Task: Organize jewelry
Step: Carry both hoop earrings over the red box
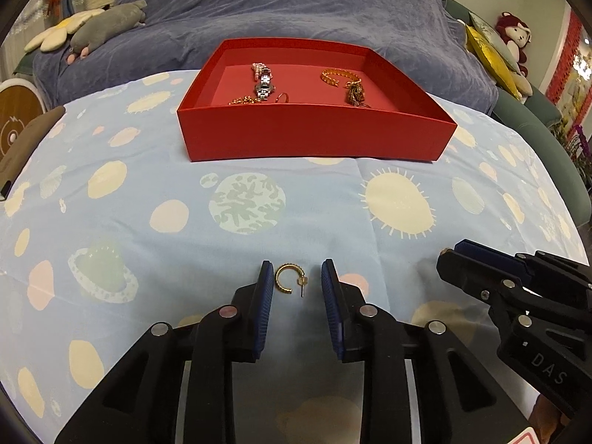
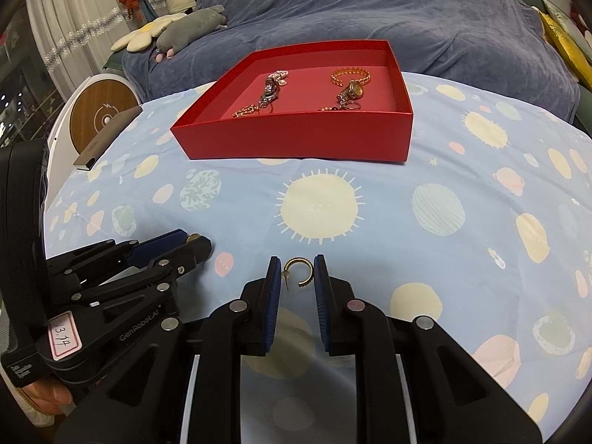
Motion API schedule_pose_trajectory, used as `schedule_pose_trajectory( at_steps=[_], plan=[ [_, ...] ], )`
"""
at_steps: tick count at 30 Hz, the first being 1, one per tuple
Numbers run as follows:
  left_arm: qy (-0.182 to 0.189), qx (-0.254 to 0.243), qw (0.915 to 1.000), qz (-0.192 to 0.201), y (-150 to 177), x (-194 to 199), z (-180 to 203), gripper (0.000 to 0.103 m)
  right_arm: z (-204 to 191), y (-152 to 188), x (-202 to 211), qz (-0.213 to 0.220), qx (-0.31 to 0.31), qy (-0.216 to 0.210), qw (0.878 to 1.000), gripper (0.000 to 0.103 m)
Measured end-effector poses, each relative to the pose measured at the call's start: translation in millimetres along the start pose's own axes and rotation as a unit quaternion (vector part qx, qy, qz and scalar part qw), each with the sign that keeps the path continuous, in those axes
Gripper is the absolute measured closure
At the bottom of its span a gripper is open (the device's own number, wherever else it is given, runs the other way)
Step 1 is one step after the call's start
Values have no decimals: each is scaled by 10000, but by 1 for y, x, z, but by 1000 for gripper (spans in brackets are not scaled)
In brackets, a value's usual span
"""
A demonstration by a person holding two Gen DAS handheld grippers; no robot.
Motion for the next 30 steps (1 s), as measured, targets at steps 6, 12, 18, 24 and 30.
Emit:
schedule_pose_trajectory(
  at_steps=[6, 12, 18, 24, 30],
  plan=[
    [-93, -62, 9999, 37, 0, 0, 0, 87, 1, -1, 2, 20, -25, -2, 10000, 86],
    [-44, -25, 10000, 34, 0, 2, 1, 88, 1, -3, 4, 58, -39, -14, 10000, 86],
    [-29, 24, 10000, 54, -3, 7, -1, 88, -3, -8, 4, 86, -6, -59, 9999, 86],
    [-35, 83, 9999, 74, -7, 11, -4, 88, -10, -10, 4, 116, 36, -108, 9999, 86],
    [-32, 157, 9995, 257, -21, 25, -10, 88, -15, -19, 11, 236, 56, -137, 9996, 86]
  ],
)
Point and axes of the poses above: each gripper's, at about its wrist camera, not at the fingertips, and x roughly against the way its jaws point, z to its right, y to its underside, the point moved 6 cm from there along -x, roughly the way its jaws point, and after that the axes turned 1 degree about y, right-handed, at the moved point
